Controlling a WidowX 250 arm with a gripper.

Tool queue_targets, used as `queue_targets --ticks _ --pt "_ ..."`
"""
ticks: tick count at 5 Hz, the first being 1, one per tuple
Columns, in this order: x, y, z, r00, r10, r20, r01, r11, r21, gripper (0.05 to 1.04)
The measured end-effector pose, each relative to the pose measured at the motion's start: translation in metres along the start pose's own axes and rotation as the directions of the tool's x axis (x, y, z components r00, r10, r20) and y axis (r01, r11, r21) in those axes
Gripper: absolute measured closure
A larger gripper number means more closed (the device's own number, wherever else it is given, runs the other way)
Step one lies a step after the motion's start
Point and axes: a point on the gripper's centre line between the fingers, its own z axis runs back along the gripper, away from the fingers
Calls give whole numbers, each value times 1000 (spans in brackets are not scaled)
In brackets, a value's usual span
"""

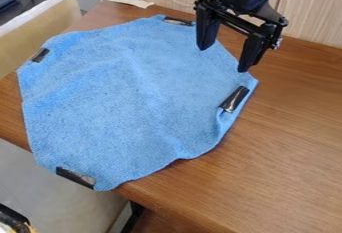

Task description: Fold the cloth from bottom left to top right

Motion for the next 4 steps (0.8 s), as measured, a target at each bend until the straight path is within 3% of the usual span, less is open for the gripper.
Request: queue_targets --ticks 1,2,3,4 --pt "-2 -2 -11 999 4 -35 -4 1000 -4 83" --pt "-23 20 -21 990 130 -57 -131 991 -19 83" --pt "-38 46 -13 964 263 -27 -264 964 -38 83" --pt "-54 74 -11 932 363 -7 -363 931 -24 83"
